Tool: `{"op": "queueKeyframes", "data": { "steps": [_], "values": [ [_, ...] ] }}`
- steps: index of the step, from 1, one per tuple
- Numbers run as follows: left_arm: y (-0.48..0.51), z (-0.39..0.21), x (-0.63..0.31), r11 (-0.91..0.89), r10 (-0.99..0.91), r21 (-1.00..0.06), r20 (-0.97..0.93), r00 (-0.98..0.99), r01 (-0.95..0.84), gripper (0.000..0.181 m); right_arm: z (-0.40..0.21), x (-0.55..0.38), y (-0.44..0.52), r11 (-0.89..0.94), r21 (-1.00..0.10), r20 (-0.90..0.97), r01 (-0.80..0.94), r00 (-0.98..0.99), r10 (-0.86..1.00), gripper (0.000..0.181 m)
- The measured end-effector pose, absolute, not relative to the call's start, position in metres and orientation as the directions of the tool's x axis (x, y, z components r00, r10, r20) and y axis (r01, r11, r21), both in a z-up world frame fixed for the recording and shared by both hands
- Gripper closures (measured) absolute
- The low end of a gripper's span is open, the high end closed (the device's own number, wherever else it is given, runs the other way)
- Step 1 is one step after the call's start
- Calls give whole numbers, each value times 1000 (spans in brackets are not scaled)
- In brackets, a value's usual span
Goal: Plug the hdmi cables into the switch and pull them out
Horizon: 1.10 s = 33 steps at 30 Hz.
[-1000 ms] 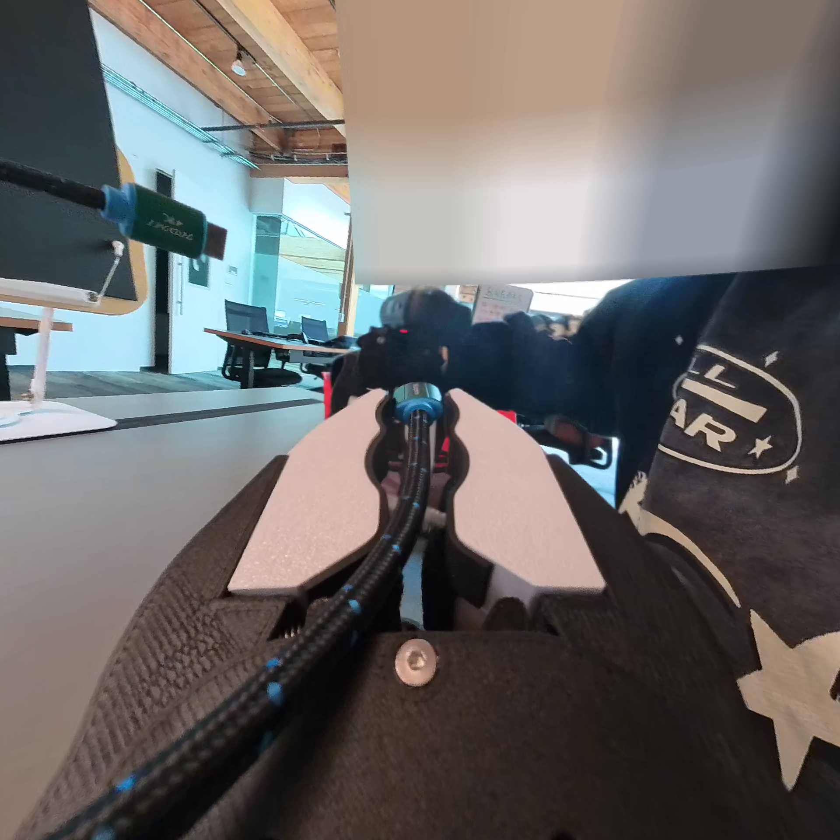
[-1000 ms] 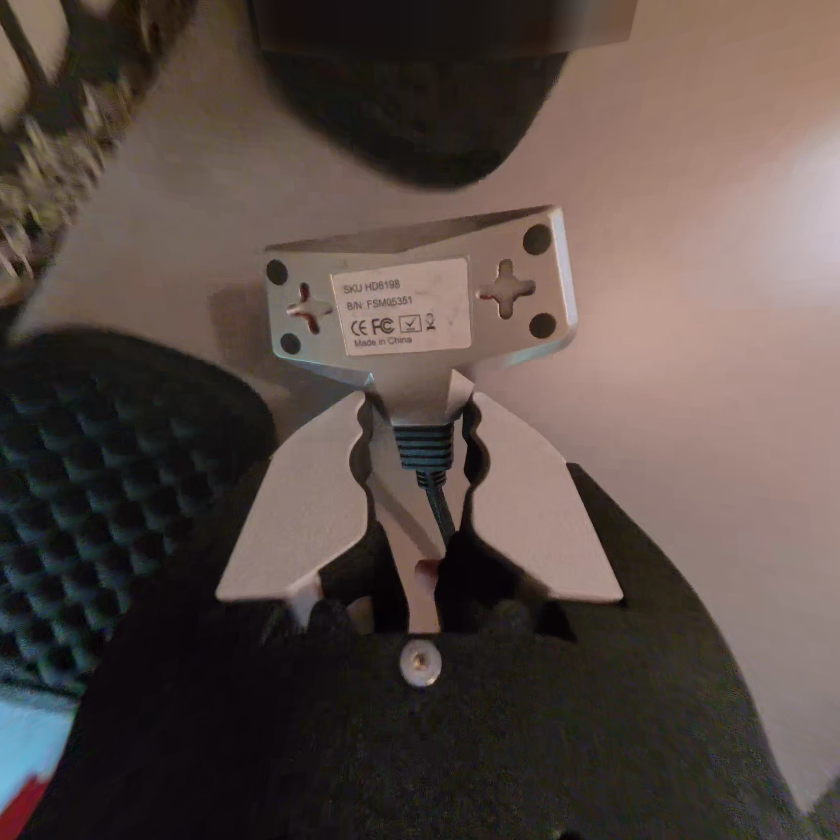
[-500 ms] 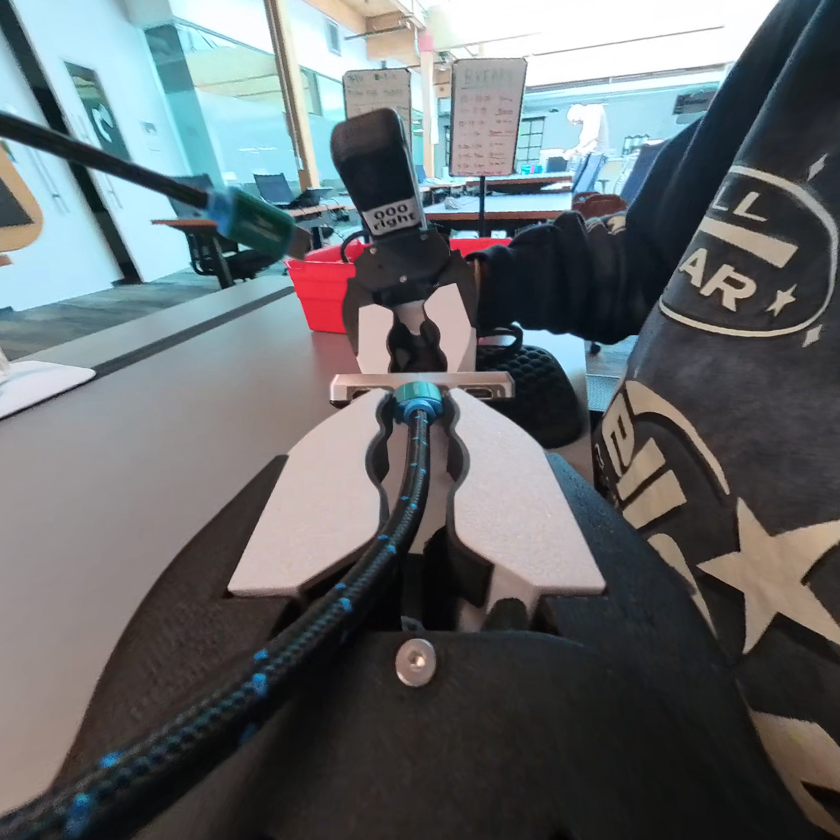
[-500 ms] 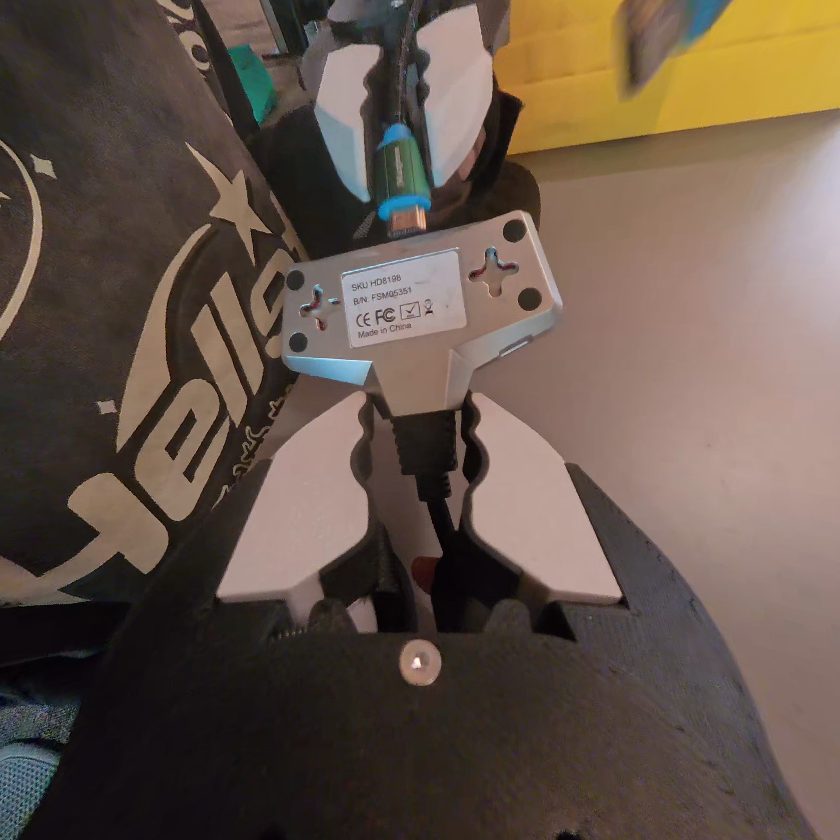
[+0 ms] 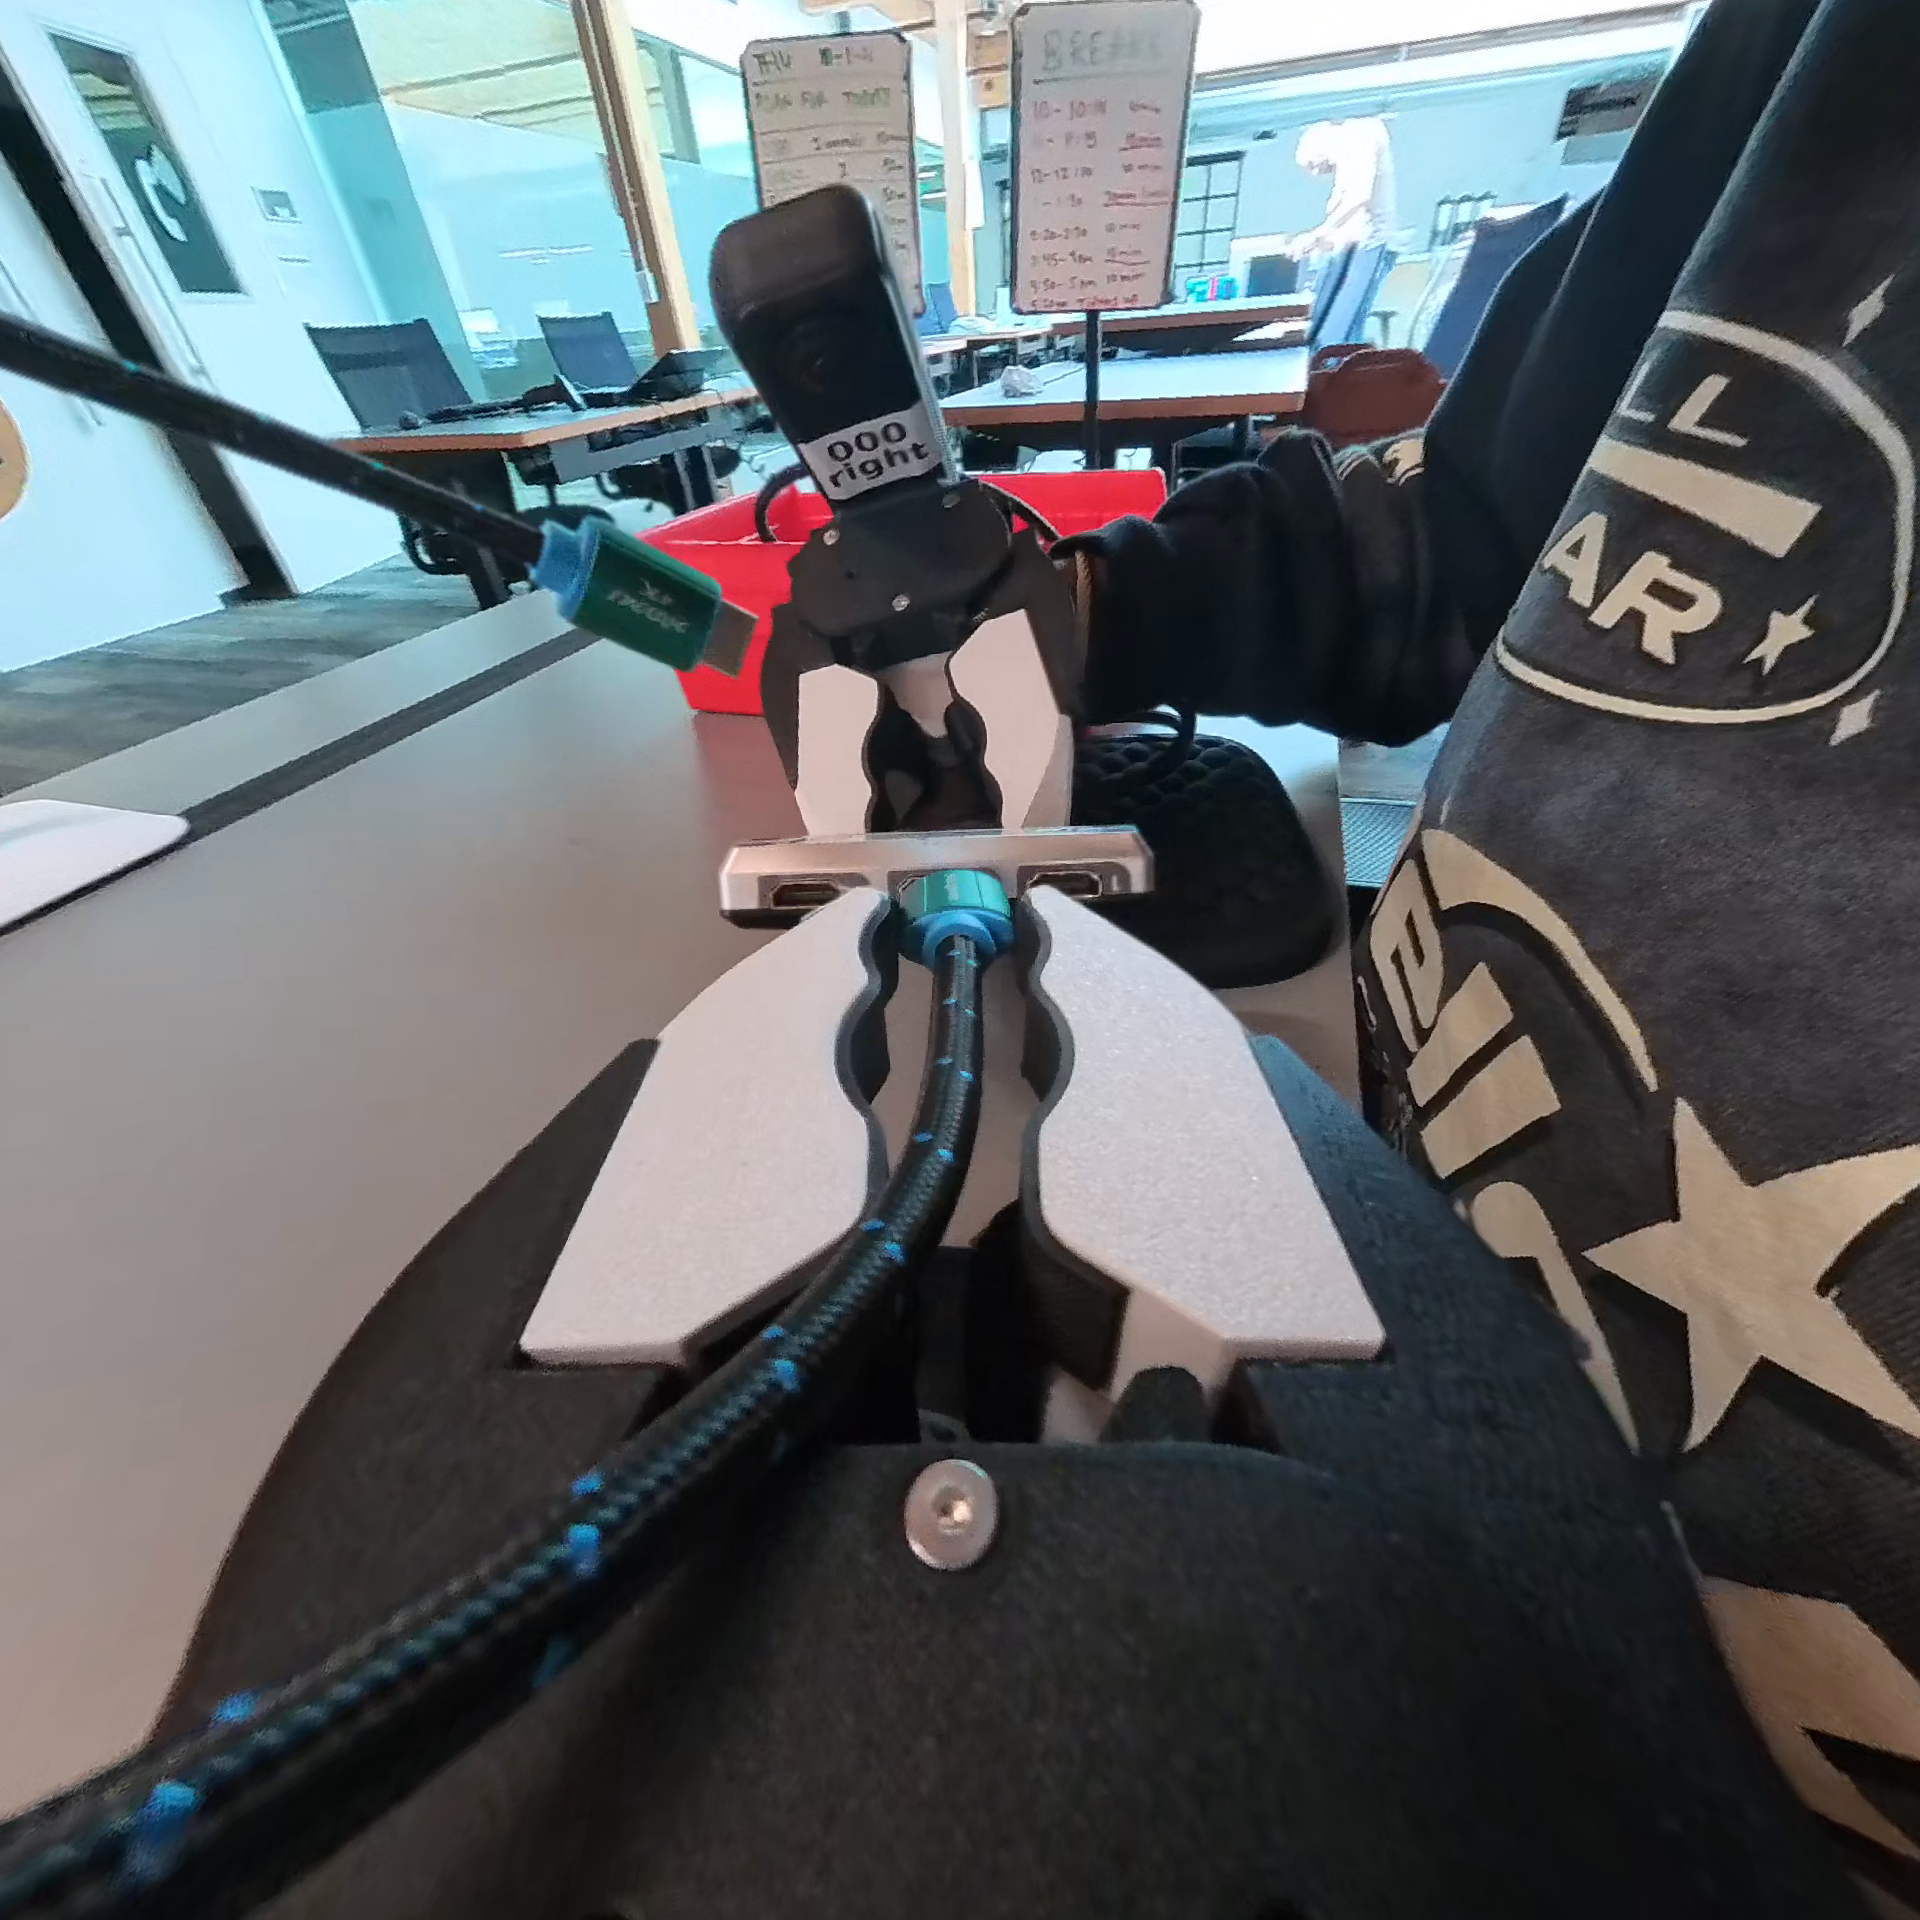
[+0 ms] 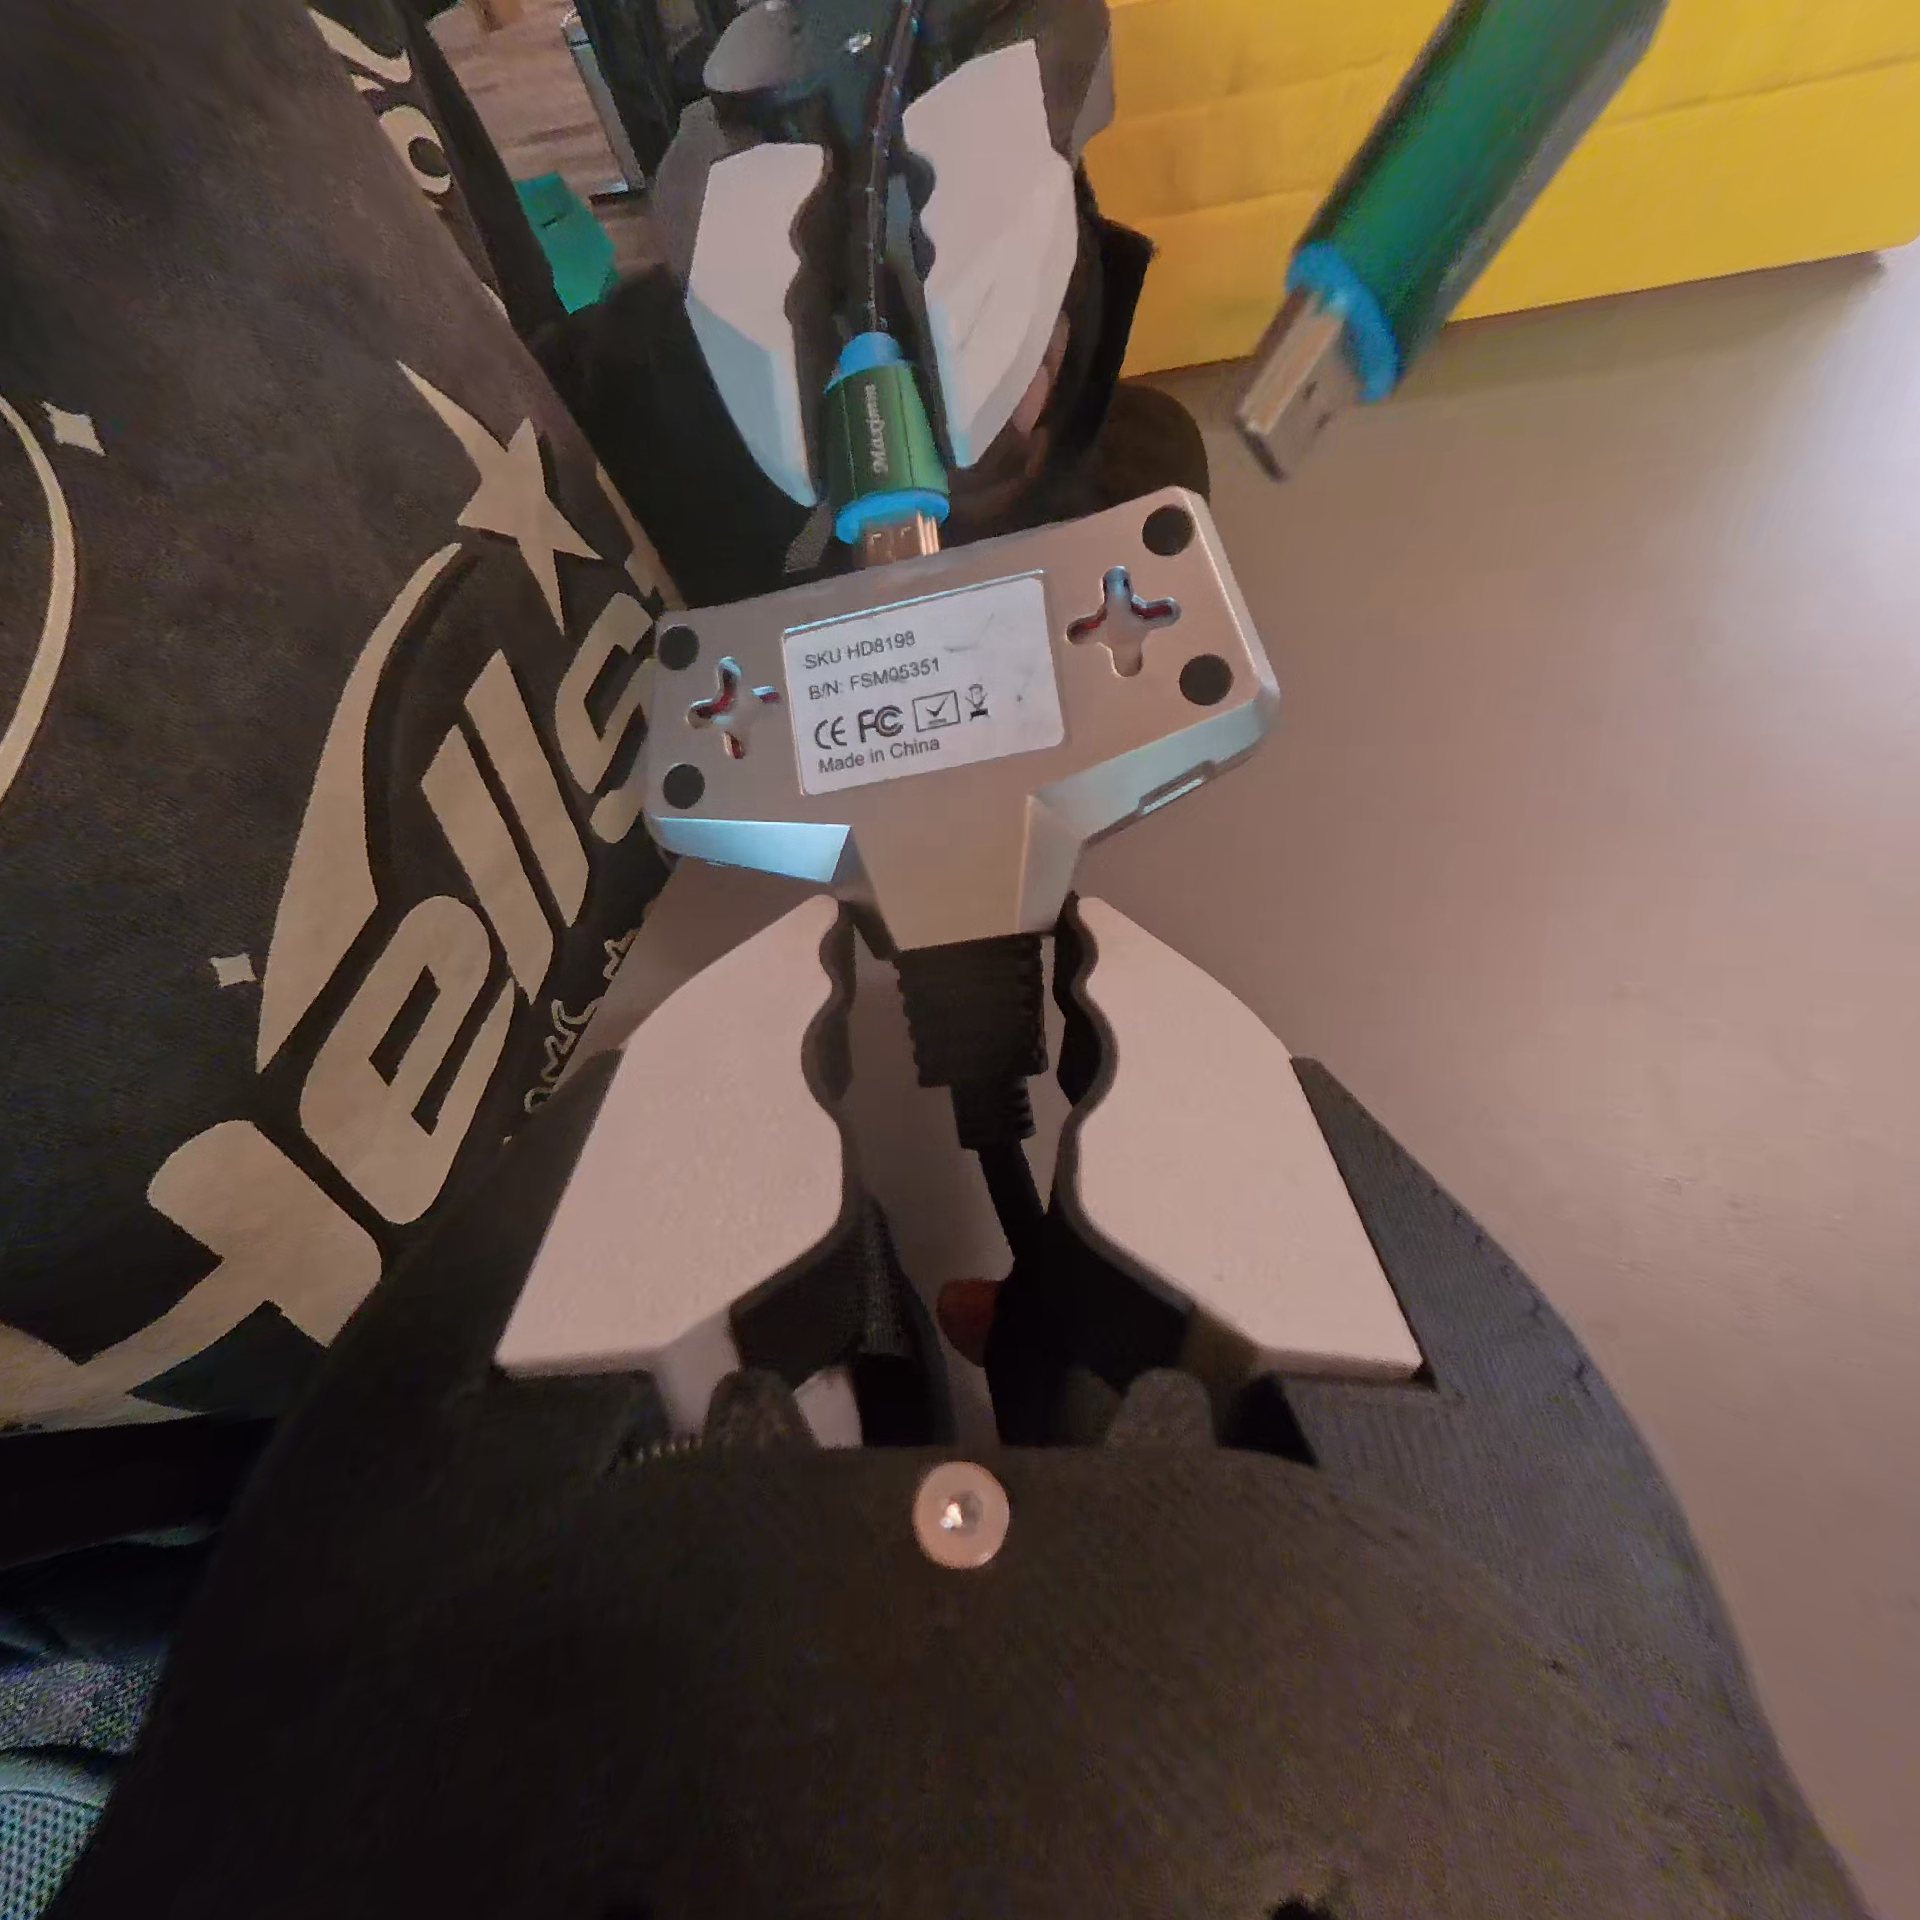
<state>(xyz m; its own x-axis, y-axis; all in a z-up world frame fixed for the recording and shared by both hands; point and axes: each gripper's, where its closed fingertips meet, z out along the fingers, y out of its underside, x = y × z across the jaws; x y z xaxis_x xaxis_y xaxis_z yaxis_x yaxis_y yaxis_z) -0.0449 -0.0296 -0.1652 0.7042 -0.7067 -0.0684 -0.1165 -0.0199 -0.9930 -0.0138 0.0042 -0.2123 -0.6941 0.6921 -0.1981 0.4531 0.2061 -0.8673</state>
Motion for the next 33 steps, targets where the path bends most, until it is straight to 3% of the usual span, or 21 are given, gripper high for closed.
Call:
{"op": "queueKeyframes", "data": {
  "steps": [7, 23, 24, 27, 33],
  "values": [
    [-32, -171, -41, -26, -715, -984, -106, 692, -177, 161, -215, -10, 0, 237, -864, -180, 444, -712, 678, 144],
    [-23, -174, -46, -86, -682, -990, -22, 731, -111, 160, -214, -19, 4, 241, -858, -130, 453, -646, 752, 143],
    [-20, -175, -49, -107, -660, -987, -16, 751, -115, 159, -213, -22, 6, 238, -860, -115, 452, -626, 771, 143],
    [-20, -181, -66, -195, -584, -964, -36, 811, -184, 119, -217, -28, 24, 195, -855, -109, 481, -533, 839, 143],
    [-70, -136, -114, -104, -488, -983, -85, 869, -154, 120, -230, -37, 57, 166, -795, -75, 583, -367, 927, 143]
  ]
}}
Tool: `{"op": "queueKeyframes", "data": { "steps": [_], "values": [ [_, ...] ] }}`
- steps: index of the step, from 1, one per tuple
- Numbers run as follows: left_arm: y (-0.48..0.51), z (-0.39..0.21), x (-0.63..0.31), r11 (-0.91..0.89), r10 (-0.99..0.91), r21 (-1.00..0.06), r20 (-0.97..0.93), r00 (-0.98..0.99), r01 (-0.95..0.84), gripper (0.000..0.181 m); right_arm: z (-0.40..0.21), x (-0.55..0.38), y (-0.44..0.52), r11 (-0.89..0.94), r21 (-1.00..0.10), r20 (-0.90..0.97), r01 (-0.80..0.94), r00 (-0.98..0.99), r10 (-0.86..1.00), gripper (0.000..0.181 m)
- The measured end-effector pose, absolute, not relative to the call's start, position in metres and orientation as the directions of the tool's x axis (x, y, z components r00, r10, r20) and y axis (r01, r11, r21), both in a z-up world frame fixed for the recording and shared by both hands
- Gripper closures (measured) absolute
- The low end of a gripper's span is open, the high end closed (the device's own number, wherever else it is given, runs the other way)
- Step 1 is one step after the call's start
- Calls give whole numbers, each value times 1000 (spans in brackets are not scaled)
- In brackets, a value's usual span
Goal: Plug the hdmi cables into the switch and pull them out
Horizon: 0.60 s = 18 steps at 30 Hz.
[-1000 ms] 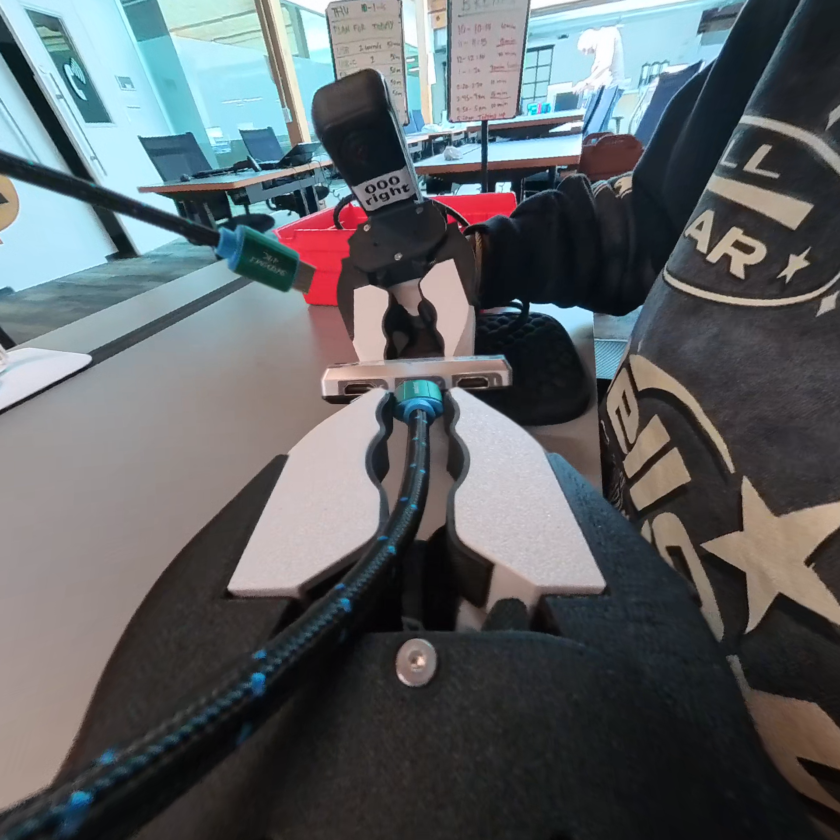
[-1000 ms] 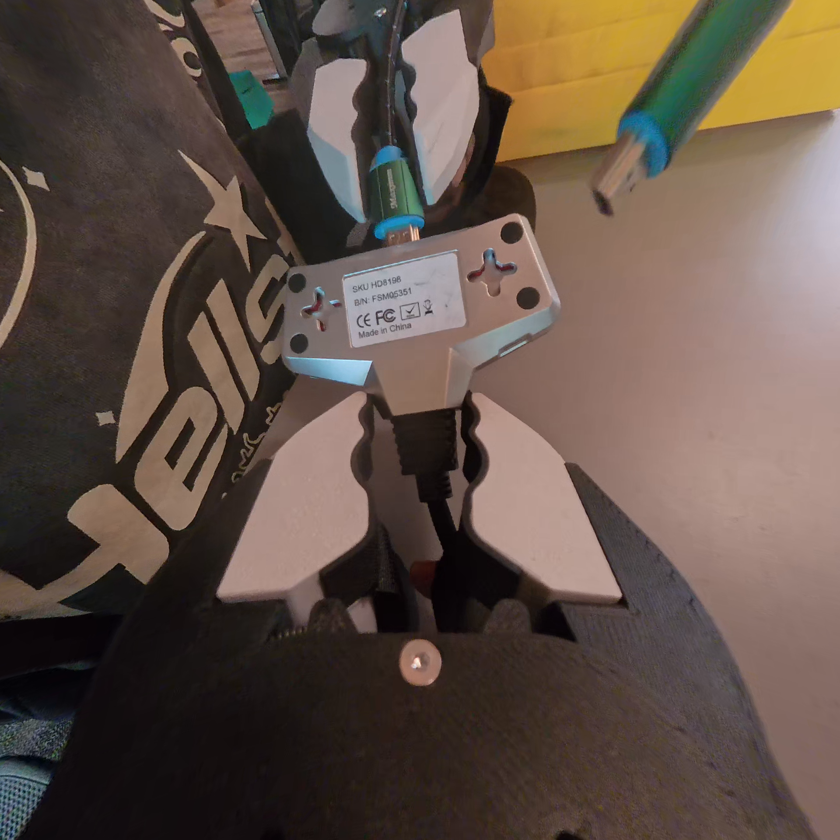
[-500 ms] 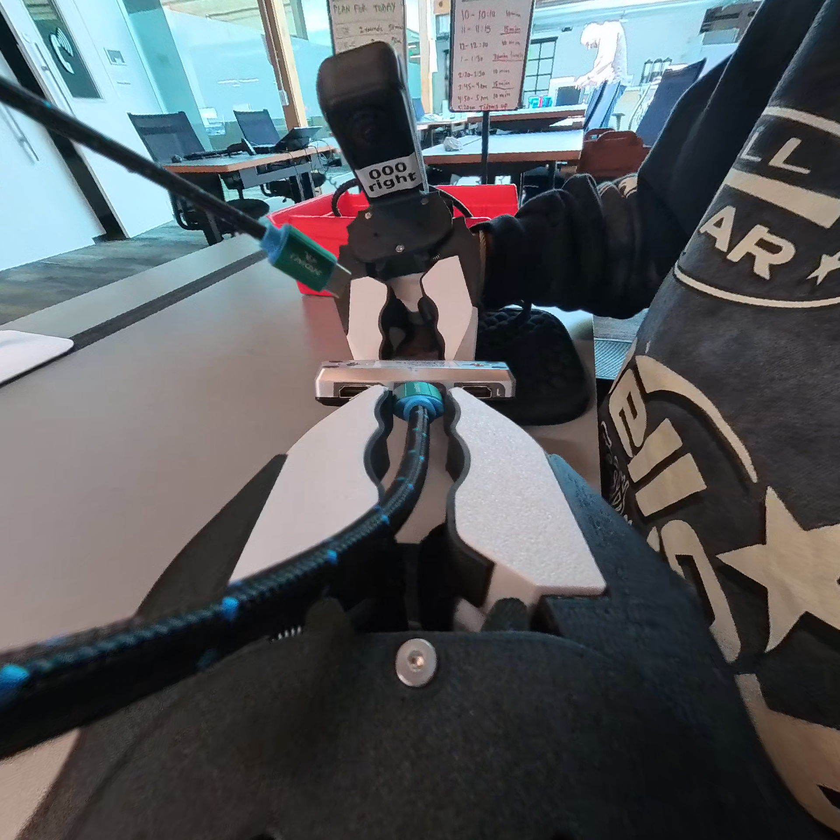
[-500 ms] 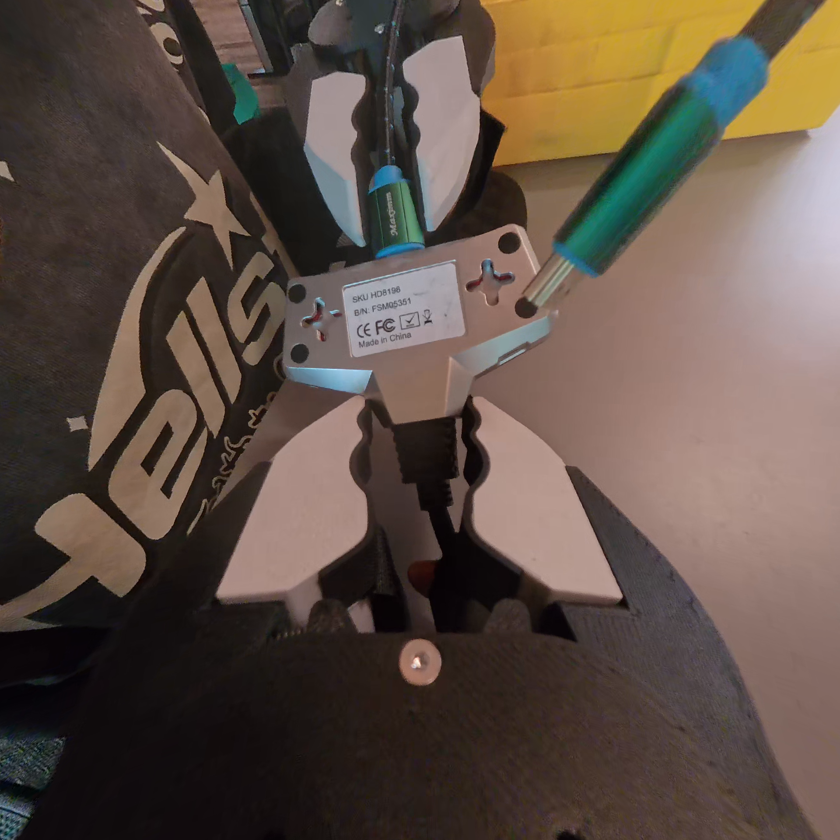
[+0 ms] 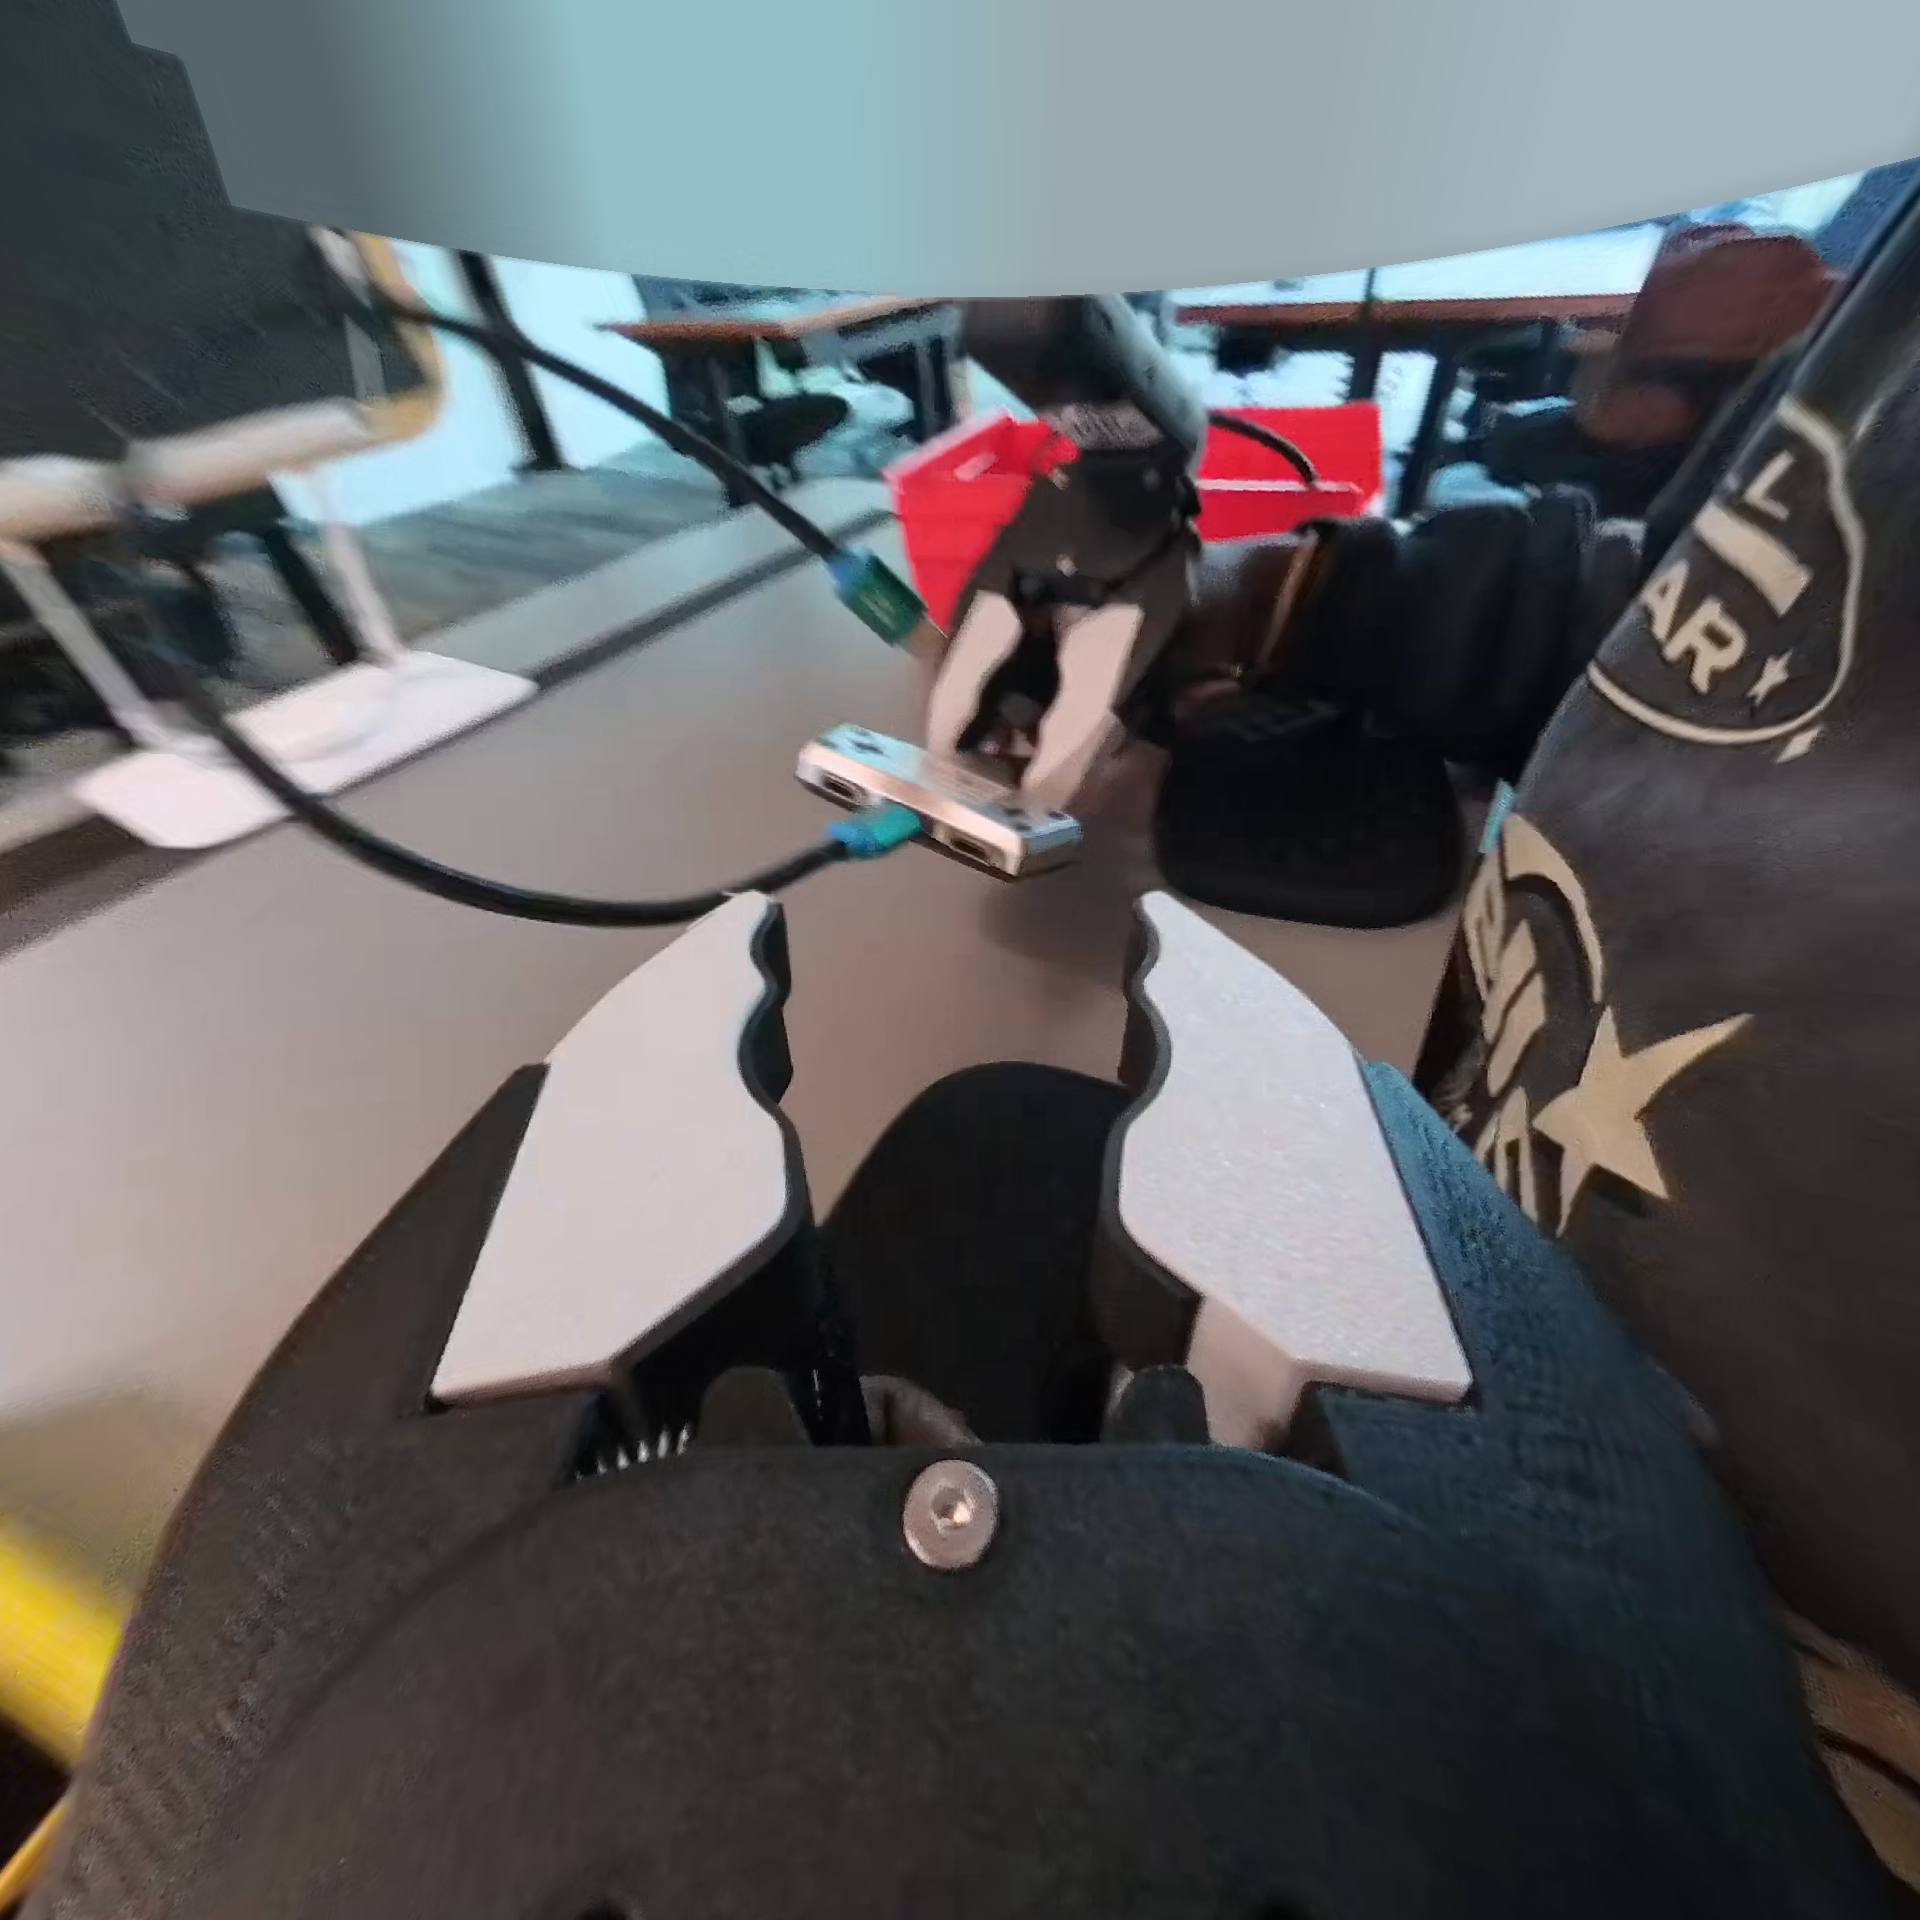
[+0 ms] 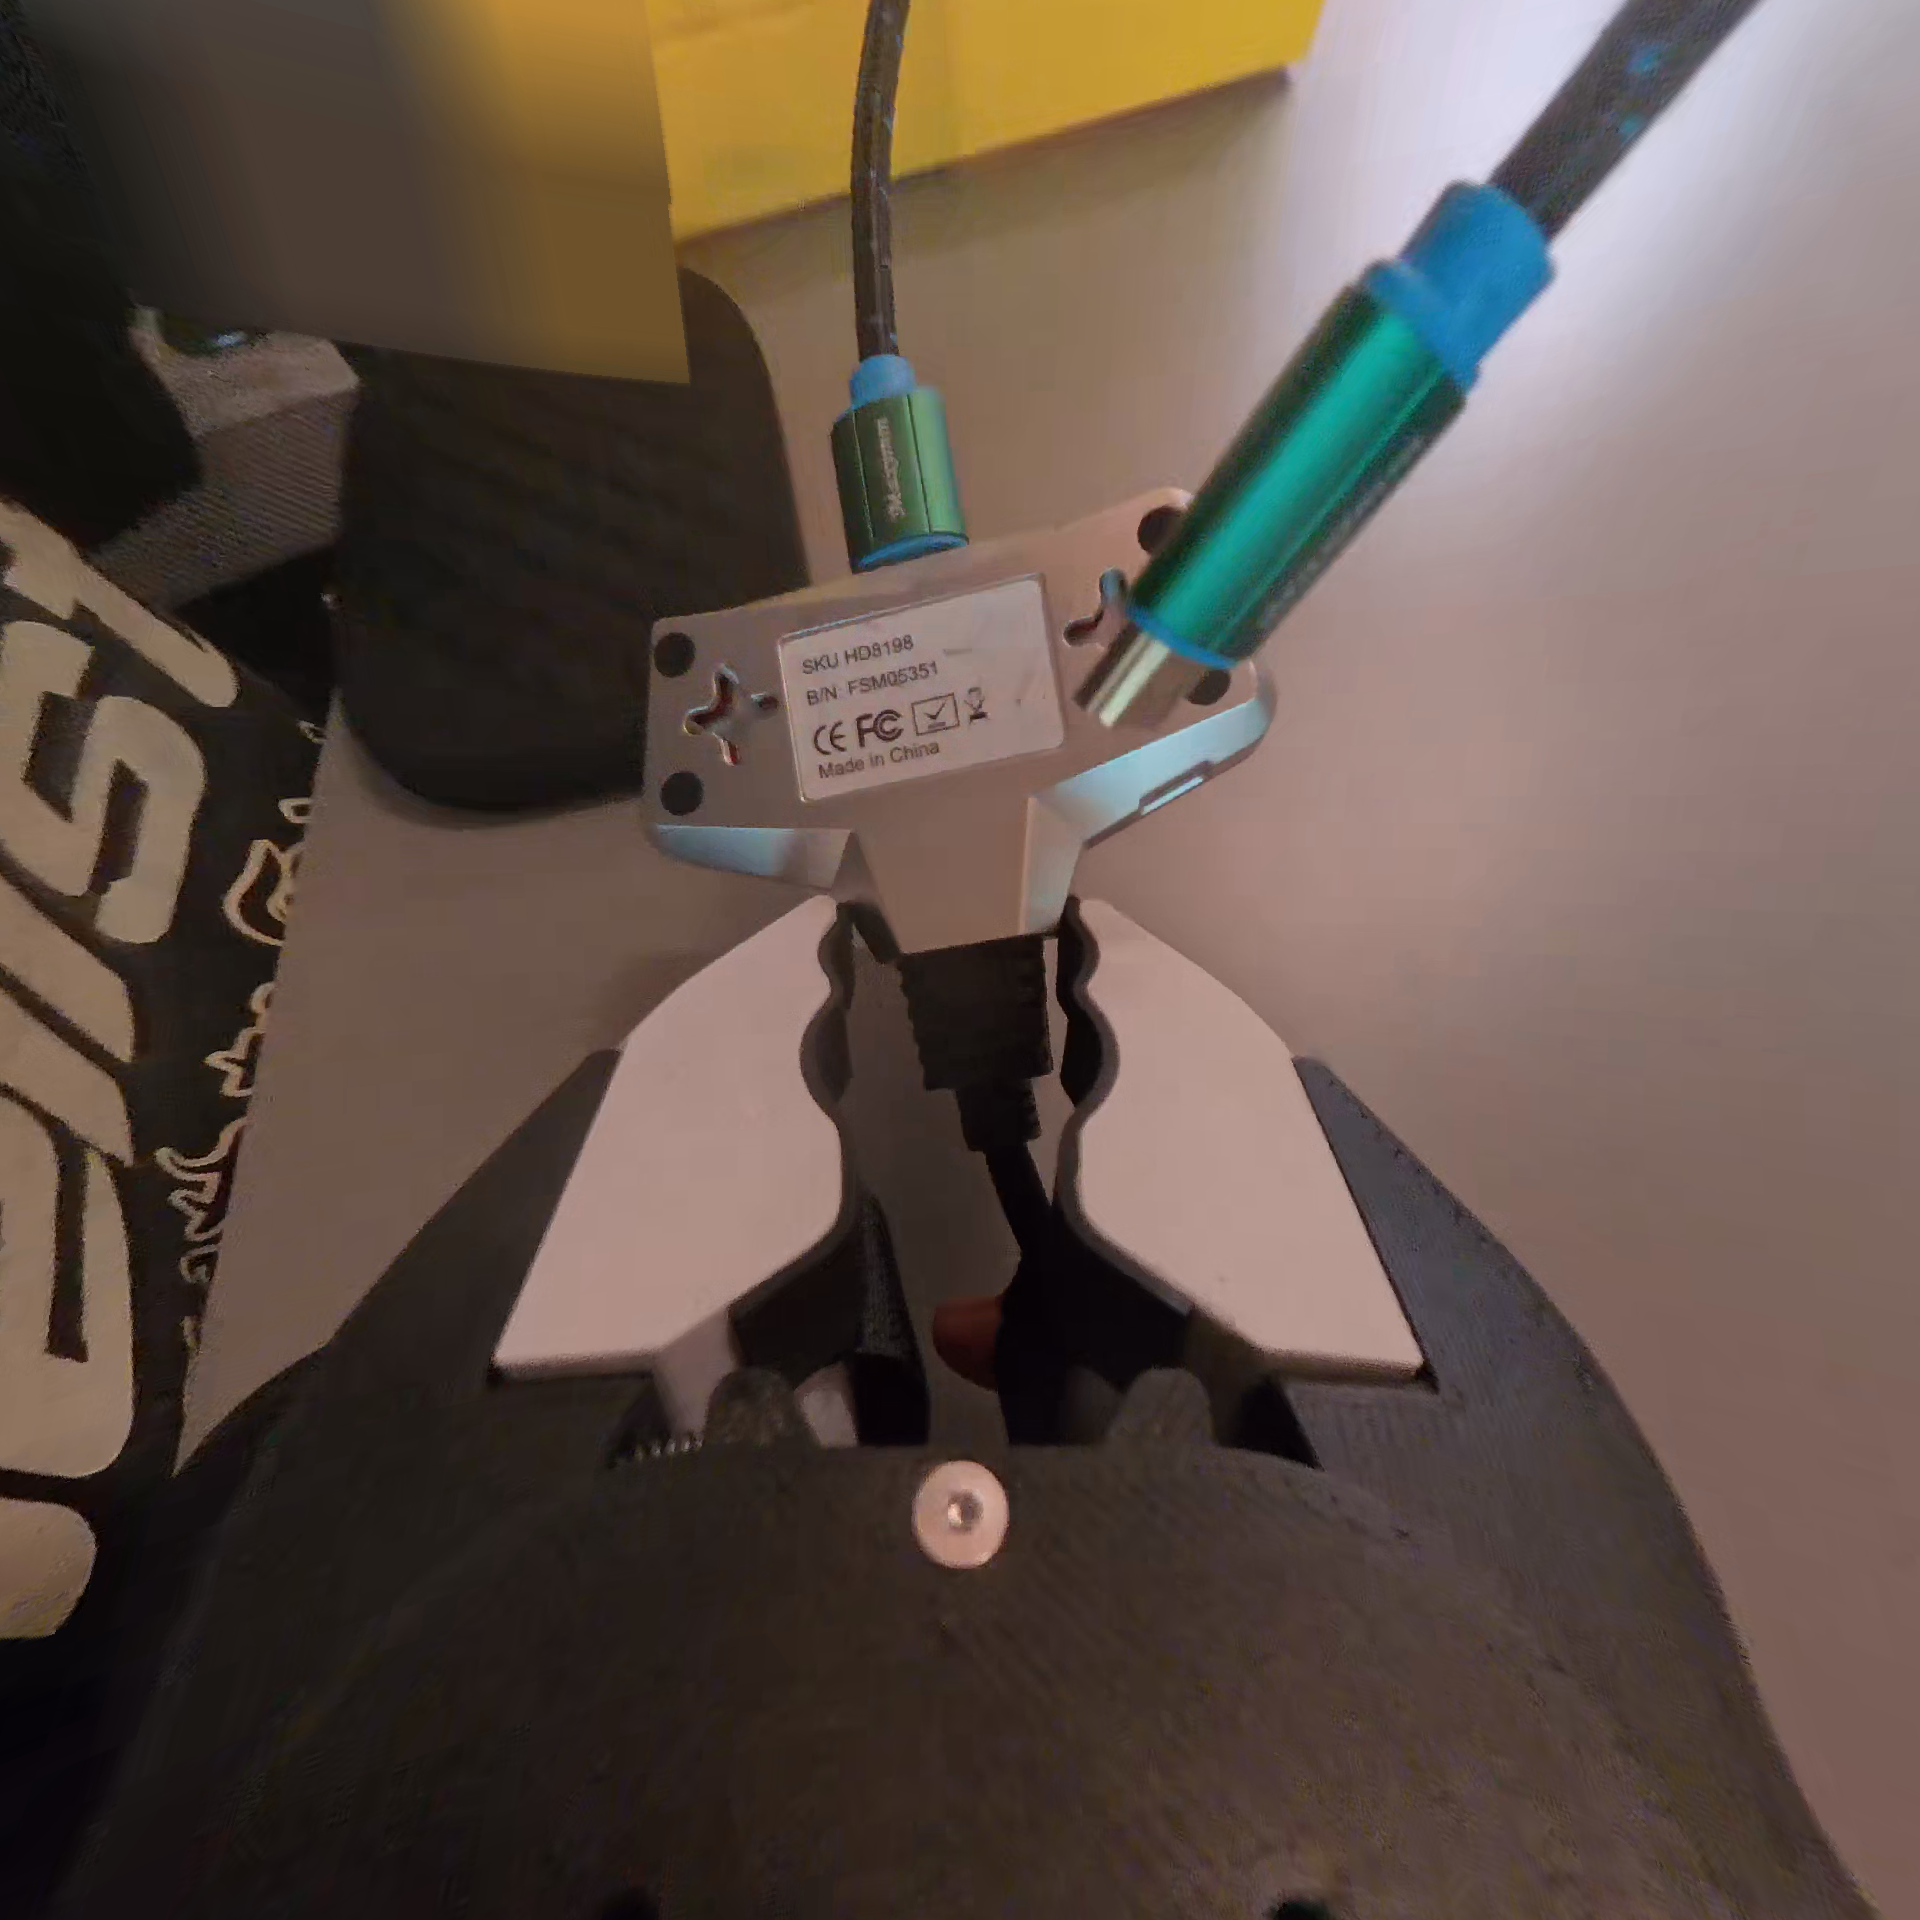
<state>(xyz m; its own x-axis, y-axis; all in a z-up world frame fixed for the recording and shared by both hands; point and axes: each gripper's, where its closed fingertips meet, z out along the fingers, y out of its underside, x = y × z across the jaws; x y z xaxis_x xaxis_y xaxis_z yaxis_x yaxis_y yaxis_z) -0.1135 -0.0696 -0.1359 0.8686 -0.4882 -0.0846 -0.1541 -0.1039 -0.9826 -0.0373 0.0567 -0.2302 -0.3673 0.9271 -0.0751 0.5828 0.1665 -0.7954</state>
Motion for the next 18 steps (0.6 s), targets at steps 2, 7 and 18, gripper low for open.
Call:
{"op": "queueKeyframes", "data": {
  "steps": [2, 7, 18],
  "values": [
    [-89, -118, -156, -106, -314, -977, -143, 939, -185, 123, -237, -38, 58, 168, -773, -76, 612, -352, 933, 143],
    [-164, -143, -279, -561, 106, -803, -312, 944, -203, 129, -245, -38, 57, 211, -747, -42, 631, -361, 932, 142],
    [-198, -197, -315, -853, -440, -222, -182, 880, -472, 131, -167, -34, 52, -2, -982, -78, 189, -394, 916, 116]
  ]
}}
